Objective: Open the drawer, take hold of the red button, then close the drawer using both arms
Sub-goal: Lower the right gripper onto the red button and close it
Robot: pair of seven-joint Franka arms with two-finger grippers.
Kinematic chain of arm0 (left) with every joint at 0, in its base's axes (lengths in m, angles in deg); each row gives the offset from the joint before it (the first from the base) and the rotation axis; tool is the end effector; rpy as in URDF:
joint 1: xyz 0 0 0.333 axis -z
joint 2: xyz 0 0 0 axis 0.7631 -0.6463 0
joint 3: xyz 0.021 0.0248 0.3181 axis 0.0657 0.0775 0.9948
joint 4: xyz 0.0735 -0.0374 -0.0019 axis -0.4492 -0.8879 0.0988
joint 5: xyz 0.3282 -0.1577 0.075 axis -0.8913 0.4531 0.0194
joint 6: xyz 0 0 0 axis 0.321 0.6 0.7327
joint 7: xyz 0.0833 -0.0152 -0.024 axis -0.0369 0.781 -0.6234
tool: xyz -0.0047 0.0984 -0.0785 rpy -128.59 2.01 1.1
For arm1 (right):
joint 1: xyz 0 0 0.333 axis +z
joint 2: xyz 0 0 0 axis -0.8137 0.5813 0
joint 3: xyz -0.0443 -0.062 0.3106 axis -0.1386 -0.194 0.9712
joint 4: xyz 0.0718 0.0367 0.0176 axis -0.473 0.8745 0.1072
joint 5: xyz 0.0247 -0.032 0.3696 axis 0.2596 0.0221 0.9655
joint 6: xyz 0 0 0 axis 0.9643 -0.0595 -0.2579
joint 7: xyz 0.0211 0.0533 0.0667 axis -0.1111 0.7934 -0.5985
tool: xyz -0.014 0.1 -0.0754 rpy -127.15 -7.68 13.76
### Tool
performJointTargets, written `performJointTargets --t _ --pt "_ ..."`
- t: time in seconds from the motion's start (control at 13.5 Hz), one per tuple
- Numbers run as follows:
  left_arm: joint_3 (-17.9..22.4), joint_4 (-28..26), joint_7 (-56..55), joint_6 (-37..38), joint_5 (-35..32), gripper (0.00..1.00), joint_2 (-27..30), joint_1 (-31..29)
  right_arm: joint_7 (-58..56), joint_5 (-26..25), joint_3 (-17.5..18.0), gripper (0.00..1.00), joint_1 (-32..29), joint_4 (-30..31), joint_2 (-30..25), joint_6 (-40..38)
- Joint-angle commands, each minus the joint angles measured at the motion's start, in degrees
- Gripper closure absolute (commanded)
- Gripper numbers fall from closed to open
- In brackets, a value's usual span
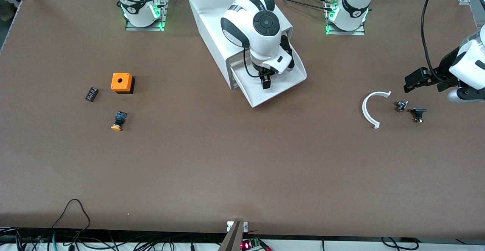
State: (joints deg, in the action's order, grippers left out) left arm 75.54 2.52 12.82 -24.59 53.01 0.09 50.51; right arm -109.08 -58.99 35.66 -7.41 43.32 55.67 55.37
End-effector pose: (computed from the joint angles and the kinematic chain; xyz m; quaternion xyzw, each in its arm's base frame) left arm 0.5672 -0.0184 0.5798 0.9996 0.0277 -0.0036 0.0025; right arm 0.4314 0.5838 0.3356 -0.6303 -0.7752 0.0174 0.0397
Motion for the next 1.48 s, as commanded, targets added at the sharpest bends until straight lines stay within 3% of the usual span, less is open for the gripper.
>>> performJointTargets --t 0.0,0.37,0.81,1.4 --pt "0.13 0.68 -0.42 0.83 -1.09 0.0 -0.24 0.28 -0.08 -0.81 0.11 0.0 0.32 -2.97 1.97 -0.38" --pt "0.3 0.85 -0.42 0.83 -0.92 0.0 -0.68 0.2 0.1 -1.6 0.02 0.0 0.93 -3.06 2.67 0.06" --pt "0.39 0.85 -0.42 0.83 -0.83 0.0 -0.77 0.2 0.1 -3.36 0.11 0.17 1.64 -3.06 3.37 0.41" --pt "0.57 1.2 0.63 0.31 -0.74 0.0 -1.99 0.28 -0.08 -4.59 0.29 0.62 1.82 -3.06 3.29 1.11"
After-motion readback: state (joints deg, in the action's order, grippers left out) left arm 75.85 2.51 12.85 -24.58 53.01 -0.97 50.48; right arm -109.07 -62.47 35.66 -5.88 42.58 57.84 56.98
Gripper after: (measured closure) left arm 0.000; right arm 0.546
